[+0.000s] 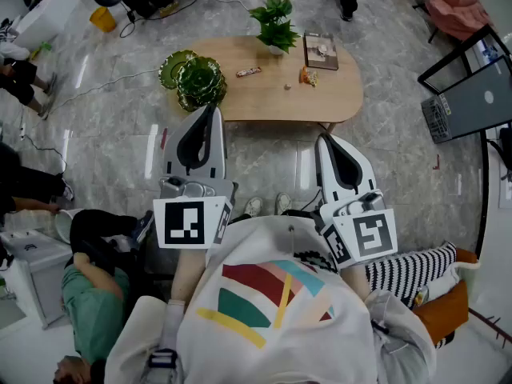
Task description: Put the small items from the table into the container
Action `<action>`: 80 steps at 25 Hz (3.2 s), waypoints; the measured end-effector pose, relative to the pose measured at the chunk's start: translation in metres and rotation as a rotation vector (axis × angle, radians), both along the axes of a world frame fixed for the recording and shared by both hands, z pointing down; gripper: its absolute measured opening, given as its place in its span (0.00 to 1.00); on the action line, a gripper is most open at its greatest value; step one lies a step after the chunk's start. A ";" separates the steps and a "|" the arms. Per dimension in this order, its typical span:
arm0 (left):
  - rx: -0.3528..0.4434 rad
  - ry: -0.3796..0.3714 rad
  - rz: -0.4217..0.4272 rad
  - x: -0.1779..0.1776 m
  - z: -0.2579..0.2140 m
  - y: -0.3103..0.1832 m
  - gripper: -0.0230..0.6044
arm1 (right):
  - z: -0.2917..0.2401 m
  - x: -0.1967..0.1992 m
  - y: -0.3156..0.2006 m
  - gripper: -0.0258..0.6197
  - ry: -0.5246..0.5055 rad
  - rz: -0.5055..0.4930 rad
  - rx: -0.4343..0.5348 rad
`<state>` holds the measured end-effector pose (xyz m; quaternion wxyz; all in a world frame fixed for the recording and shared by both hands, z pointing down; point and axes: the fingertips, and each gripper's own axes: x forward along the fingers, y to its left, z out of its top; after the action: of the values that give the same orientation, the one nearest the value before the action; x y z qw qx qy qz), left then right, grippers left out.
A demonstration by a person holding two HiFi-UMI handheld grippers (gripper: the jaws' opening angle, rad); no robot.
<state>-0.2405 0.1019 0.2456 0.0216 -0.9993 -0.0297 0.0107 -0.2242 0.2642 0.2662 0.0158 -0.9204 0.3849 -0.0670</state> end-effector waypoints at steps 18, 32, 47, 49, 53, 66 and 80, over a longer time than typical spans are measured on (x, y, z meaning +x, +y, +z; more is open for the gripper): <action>0.000 0.001 -0.036 0.012 -0.002 0.019 0.05 | 0.010 0.017 0.019 0.06 -0.035 -0.062 0.050; 0.032 -0.003 -0.046 0.033 0.005 0.082 0.05 | 0.023 0.041 0.078 0.06 -0.102 -0.138 0.122; -0.077 0.056 -0.034 0.120 0.026 0.023 0.05 | 0.059 0.125 0.051 0.06 -0.121 -0.048 0.019; -0.076 0.060 -0.032 0.137 0.029 0.008 0.05 | 0.061 0.143 0.036 0.06 -0.125 -0.038 0.024; -0.075 0.078 -0.020 0.181 0.030 -0.028 0.05 | 0.060 0.187 -0.006 0.06 -0.115 -0.044 0.004; -0.111 0.056 0.097 0.324 0.040 -0.122 0.05 | 0.028 0.316 -0.125 0.06 -0.163 -0.073 0.141; -0.075 0.065 0.106 0.403 0.056 -0.104 0.05 | 0.060 0.396 -0.103 0.06 -0.174 -0.063 0.026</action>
<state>0.1621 -0.0023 0.3021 -0.0157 -0.9955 -0.0816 0.0453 0.1714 0.1615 0.3266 0.0592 -0.8981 0.4119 -0.1423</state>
